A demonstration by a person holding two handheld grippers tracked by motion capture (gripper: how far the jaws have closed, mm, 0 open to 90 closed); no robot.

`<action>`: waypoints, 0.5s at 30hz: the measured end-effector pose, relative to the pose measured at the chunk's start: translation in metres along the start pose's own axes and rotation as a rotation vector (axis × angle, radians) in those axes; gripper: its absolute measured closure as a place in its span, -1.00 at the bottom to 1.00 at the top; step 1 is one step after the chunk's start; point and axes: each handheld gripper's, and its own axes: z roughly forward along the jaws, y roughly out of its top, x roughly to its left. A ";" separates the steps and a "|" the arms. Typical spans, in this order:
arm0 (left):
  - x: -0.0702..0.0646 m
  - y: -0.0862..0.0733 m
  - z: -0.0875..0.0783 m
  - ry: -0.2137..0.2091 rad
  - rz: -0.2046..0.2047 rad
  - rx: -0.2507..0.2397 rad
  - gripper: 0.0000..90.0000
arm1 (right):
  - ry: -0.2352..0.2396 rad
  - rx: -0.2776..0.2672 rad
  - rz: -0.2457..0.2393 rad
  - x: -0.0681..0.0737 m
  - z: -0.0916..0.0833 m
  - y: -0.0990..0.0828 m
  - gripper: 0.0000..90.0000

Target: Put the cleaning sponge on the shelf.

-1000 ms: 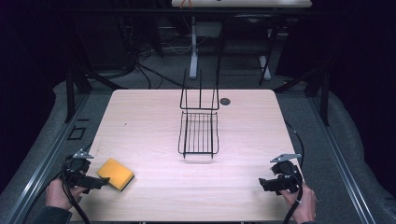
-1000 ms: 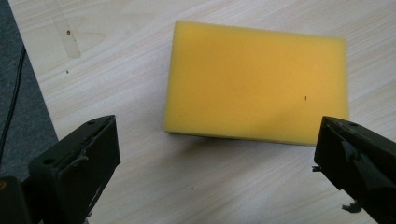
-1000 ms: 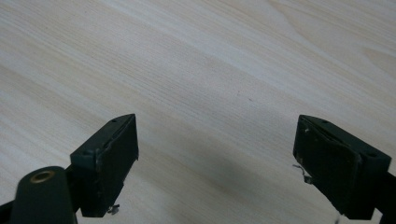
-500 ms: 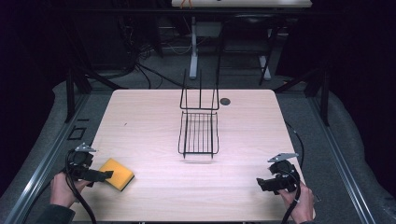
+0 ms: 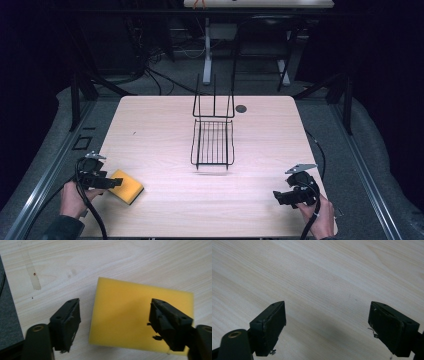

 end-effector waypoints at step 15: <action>0.012 -0.008 0.007 -0.073 -0.049 -0.016 0.29 | 0.009 0.000 -0.006 0.001 0.002 0.000 -0.68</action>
